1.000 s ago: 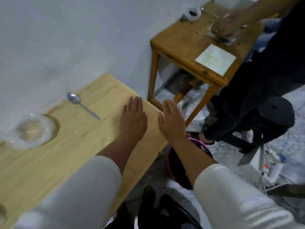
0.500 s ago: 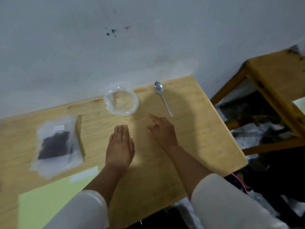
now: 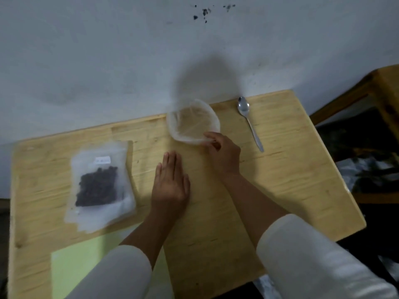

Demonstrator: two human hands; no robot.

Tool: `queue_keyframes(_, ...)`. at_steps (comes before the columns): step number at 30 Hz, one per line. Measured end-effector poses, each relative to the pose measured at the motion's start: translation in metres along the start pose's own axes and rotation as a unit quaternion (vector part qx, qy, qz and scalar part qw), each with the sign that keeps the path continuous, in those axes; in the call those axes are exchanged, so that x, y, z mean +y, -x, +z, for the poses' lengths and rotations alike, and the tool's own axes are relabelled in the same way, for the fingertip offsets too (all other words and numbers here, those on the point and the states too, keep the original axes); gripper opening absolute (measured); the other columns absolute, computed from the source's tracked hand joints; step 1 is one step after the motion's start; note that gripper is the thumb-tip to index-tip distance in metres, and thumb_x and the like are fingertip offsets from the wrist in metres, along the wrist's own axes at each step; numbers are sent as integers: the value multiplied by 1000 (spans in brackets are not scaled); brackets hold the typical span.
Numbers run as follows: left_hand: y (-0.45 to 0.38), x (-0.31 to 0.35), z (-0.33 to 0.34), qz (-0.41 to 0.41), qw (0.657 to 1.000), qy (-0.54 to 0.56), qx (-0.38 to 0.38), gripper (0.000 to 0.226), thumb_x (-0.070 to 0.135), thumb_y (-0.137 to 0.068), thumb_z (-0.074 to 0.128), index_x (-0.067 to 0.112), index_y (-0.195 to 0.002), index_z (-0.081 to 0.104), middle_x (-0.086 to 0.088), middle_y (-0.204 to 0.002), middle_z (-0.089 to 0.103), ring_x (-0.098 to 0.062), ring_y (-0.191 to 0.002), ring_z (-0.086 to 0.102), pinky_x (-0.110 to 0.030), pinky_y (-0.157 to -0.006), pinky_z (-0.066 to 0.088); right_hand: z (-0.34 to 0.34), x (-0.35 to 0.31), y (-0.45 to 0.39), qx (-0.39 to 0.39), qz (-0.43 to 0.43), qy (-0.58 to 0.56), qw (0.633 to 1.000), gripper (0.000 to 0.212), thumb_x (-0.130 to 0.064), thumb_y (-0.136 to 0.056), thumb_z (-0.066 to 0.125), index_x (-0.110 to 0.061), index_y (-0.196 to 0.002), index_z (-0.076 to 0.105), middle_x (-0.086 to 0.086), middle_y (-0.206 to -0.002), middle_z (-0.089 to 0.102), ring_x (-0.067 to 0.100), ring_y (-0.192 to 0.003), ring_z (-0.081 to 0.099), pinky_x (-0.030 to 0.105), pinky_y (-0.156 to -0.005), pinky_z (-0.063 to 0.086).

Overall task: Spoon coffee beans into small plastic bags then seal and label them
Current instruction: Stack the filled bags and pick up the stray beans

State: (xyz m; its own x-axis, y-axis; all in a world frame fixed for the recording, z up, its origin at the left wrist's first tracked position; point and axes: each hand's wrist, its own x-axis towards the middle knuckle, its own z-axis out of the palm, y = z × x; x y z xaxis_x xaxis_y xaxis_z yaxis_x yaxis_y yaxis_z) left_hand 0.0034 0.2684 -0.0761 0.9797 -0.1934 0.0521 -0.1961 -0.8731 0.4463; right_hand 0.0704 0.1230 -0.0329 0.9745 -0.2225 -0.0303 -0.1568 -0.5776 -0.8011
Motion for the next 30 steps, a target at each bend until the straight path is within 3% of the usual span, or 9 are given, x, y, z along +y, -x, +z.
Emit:
queue_keyframes(4,-2,-4,2,29,1000,-8,-5,52,21,-96,36,-9,-138,36,-29,-144,35,-39,-138,27,-53,-112,22,-4,-3,4,30,60,-62,996,20,-17,-83,68,-15,-102,71,-1,-100,72,0,-85,60,2,-77,42)
queue_keyframes(7,-4,-5,1,30,999,-12,-38,53,25,-96,31,-7,-139,36,-26,-145,34,-36,-139,24,-51,-112,17,-13,-3,8,49,90,-93,990,20,-19,-81,70,-17,-102,72,-6,-95,70,-6,-79,58,0,-75,42)
queue_keyframes(13,-19,30,2,38,995,-31,-88,56,26,-96,27,-3,-143,28,-20,-151,27,-32,-142,20,-44,-114,16,-54,5,21,117,111,-154,975,18,-15,-79,72,-16,-97,72,-5,-80,68,5,-76,63,16,-75,51)
queue_keyframes(17,-19,83,19,109,987,-26,-112,56,24,-87,32,-9,-130,46,-28,-134,48,-43,-125,46,-54,-99,38,-100,22,39,156,124,-167,966,18,-17,-80,71,-17,-98,72,0,-82,71,16,-80,68,33,-81,56)
queue_keyframes(23,-11,181,58,221,963,-22,-154,59,26,-87,28,-7,-132,45,-26,-136,47,-42,-128,43,-55,-99,37,-182,81,88,257,171,-167,936,14,-21,-82,69,-25,-96,72,-14,-76,68,11,-79,68,40,-84,55)
queue_keyframes(26,-4,224,82,257,949,-19,-181,63,30,-88,20,-4,-138,38,-23,-144,39,-38,-136,33,-51,-107,29,-218,114,117,313,214,-198,904,18,-14,-82,69,-32,-85,71,-4,-79,70,21,-81,68,45,-81,56)
queue_keyframes(30,5,272,116,301,928,-16,-219,65,31,-86,20,-7,-136,40,-25,-142,41,-40,-134,35,-53,-105,30,-252,153,160,384,262,-222,857,20,-10,-84,67,-30,-84,70,19,-84,70,33,-83,66,39,-82,57)
